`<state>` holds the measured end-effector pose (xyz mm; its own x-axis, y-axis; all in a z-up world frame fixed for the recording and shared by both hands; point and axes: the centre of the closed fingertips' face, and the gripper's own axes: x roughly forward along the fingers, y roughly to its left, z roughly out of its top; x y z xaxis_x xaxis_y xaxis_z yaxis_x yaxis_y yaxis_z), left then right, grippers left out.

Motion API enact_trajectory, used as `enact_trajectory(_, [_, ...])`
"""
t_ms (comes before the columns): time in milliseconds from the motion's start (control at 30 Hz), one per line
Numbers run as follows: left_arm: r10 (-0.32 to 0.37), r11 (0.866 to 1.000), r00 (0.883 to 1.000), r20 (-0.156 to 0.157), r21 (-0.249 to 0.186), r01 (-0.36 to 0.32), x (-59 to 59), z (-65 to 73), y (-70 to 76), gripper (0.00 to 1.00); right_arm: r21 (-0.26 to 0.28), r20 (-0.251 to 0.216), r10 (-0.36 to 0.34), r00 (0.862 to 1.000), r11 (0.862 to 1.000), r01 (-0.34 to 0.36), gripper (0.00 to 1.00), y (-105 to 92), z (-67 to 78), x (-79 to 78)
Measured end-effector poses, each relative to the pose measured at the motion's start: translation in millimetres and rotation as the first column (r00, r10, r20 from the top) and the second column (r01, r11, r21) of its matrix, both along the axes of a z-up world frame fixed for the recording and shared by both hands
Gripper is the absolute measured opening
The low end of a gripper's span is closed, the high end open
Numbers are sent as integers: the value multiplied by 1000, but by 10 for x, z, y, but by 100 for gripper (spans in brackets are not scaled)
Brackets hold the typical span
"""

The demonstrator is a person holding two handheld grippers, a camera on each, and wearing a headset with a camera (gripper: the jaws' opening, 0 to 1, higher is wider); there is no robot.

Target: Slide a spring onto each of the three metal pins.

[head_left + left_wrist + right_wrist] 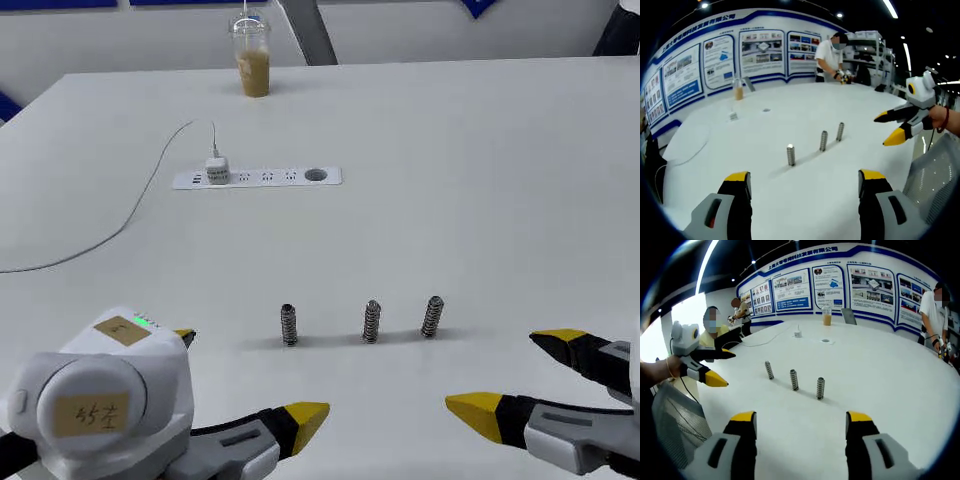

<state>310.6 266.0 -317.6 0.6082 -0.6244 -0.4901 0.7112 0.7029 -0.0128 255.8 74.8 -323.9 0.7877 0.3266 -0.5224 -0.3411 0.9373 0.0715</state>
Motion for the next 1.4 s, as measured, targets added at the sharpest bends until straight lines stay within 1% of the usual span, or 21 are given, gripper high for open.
enact_trajectory(100, [9,1000,1000,-8,-11,-9,-29,12,18,90,0,-5,-8,1000,1000,8,76,7,-5,-46])
enact_trajectory(267, [18,1000,1000,-7,-22,-18,-58,41,35,91,20,-2,-25,1000,999,25,78,-3,12,-85])
enact_trajectory(400, [20,1000,1000,-13,-22,-21,-74,38,47,90,15,-8,-27,1000,1000,27,79,-15,11,-106])
enact_trajectory(533, [18,999,1000,-8,-31,-19,-88,52,43,91,1,-14,-27,1000,1000,27,80,-29,8,-136])
enact_trajectory(700, [14,999,1000,-9,-32,-15,-94,53,39,91,-1,-26,-28,999,1000,28,80,-25,-10,-155])
enact_trajectory(967, [5,1000,1000,-11,-28,-5,-111,45,30,91,3,-29,-19,999,1000,20,82,5,-16,-159])
enact_trajectory(1100, [1,1000,1000,-17,-25,-2,-125,30,29,91,5,-34,-17,999,1000,17,82,16,-24,-160])
enact_trajectory(1400, [-7,1000,1000,-23,-17,7,-141,14,20,90,5,-41,-22,999,1000,22,82,1,-33,-168])
